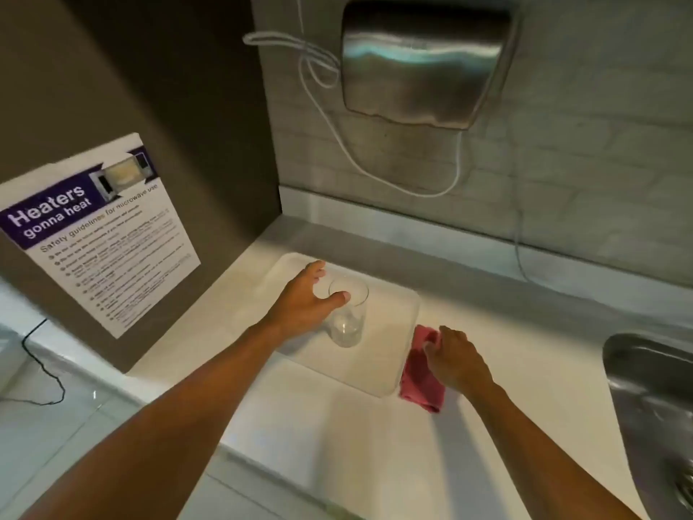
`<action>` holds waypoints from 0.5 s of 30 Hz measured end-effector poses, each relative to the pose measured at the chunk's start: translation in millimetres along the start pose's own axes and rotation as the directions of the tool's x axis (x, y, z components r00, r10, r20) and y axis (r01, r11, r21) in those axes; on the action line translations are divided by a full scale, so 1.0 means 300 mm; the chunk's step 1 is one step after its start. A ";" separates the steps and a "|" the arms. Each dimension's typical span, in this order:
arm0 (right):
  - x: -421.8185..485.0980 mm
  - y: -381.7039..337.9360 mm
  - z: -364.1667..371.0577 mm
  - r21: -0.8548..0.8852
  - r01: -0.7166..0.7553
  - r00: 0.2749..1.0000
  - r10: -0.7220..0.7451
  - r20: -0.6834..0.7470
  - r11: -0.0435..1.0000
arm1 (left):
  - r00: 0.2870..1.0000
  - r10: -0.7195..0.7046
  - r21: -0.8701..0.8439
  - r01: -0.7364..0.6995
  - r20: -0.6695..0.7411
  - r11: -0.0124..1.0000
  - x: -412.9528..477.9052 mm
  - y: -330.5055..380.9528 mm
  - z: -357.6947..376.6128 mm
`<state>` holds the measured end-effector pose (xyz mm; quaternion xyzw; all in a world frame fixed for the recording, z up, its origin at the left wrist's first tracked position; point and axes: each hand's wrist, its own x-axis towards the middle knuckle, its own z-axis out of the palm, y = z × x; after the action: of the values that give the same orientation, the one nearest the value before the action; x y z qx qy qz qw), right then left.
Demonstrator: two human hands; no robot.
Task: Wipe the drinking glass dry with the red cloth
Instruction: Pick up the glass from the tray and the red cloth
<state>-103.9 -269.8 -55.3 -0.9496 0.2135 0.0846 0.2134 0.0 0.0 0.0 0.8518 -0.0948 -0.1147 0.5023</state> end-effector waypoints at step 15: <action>0.134 0.073 0.081 0.271 -0.403 0.914 0.402 0.063 0.874 | 0.999 0.033 -0.105 -0.030 0.031 0.994 0.066 -0.143 0.088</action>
<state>-79.2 -291.8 -95.3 -0.8446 0.4155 0.0984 0.3230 13.2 -6.9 -52.0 0.8209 -0.1104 -0.1253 0.5462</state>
